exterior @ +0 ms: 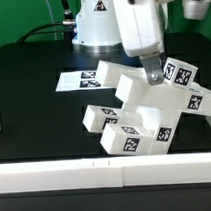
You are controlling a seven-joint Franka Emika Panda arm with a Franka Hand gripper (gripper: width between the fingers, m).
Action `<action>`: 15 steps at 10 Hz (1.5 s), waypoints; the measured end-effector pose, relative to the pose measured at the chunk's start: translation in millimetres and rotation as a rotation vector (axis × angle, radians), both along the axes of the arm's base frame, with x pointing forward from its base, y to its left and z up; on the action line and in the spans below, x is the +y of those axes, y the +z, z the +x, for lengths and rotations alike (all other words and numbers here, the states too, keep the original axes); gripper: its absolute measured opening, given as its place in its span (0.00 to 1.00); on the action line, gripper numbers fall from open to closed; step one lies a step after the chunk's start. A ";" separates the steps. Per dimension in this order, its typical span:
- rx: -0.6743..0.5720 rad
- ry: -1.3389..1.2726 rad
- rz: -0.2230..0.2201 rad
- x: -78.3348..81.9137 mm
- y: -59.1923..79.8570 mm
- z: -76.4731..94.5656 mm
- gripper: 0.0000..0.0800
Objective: Assemble chair
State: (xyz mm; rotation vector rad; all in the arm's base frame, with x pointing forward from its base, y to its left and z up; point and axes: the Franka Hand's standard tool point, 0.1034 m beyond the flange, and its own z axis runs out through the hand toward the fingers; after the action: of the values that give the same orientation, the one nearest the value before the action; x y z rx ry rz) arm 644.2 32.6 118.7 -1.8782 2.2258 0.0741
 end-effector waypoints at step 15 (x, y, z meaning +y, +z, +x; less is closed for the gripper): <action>-0.038 0.252 -0.039 -41.9 8.3 -22.8 0.81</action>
Offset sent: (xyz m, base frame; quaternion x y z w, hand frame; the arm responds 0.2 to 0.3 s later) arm -0.0138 -0.0041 0.0048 -0.0034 0.0144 -0.0530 0.9985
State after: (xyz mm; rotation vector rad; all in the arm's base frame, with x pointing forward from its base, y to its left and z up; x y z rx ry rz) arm 621.4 -9.3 127.0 -2.1531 1.9682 0.0371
